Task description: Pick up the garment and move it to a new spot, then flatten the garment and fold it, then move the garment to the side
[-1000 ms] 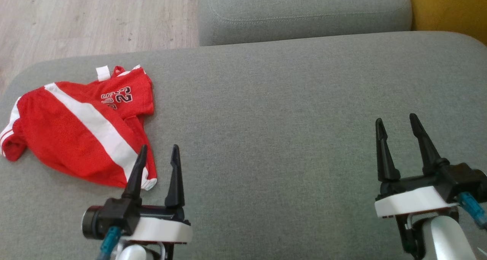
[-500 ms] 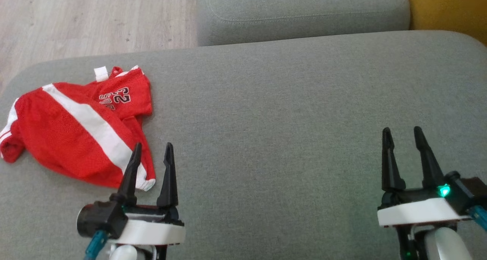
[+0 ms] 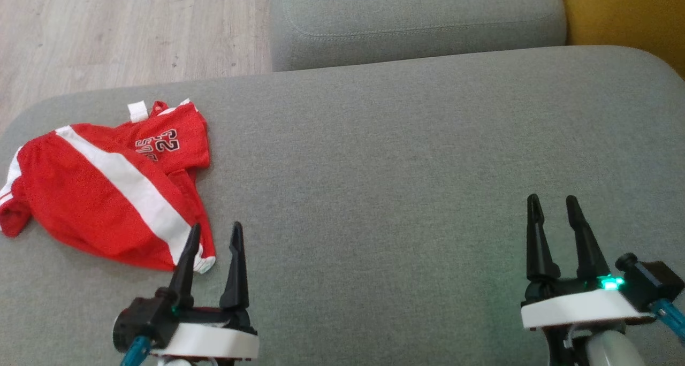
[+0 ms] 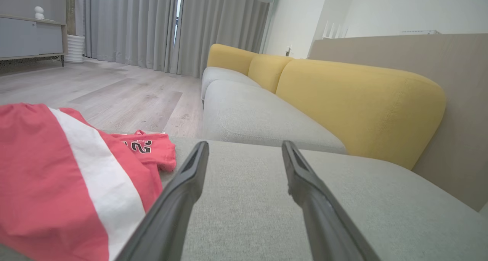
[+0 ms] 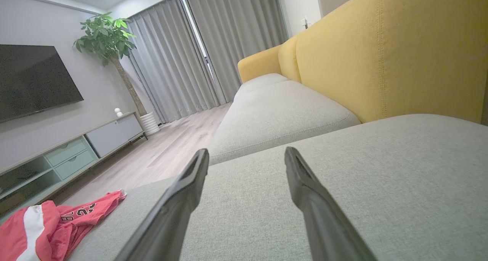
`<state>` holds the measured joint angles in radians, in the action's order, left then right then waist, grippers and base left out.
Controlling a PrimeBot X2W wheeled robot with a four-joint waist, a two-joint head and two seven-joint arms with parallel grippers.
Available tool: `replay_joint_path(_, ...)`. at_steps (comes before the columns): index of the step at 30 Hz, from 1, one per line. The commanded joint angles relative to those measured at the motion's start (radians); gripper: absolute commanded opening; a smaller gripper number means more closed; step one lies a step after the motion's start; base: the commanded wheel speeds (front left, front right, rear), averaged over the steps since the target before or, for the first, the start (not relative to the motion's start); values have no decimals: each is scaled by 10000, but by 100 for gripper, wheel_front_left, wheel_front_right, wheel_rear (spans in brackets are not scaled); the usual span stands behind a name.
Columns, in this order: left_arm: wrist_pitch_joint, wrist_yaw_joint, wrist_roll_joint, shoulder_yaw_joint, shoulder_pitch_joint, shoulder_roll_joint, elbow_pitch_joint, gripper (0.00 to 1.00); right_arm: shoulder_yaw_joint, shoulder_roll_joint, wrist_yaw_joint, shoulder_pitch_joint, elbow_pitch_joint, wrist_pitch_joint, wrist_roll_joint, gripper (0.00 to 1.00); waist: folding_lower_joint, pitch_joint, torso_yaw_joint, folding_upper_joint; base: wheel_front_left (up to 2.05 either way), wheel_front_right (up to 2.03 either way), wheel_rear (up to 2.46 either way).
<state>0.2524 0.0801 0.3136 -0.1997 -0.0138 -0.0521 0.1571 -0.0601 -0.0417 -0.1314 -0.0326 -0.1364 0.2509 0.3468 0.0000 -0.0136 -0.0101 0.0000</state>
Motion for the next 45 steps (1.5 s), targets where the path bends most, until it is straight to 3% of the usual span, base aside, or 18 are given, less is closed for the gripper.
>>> replay_joint_path(1, 93, 12, -133, 197, 287, 17, -169, 100, -276, -85, 7, 305, 248, 109, 51, 100, 0, 12, 20, 0, 0, 0, 0)
replay_joint_path(14, 93, -52, 94, 199, 348, 18, 40, 100, -427, -85, 7, 373, -114, 109, 425, 100, 0, 59, 153, 0, 0, 0, 0)
replay_joint_path(19, 93, -67, 95, 233, 359, 18, 110, 100, -657, -85, 7, 316, -179, 109, 352, 100, 0, 129, 529, 0, 0, 0, 0)
replay_joint_path(39, 93, -210, -311, 433, 145, 18, 456, 100, -1637, -85, 7, -121, -293, 109, 333, 100, 0, 642, 3717, 0, 0, 0, 0)
replay_joint_path(45, 93, -195, -484, 650, -15, 18, 452, 100, -1894, -85, 7, -162, -322, 109, 439, 100, 0, 752, 4394, 0, 0, 0, 0)
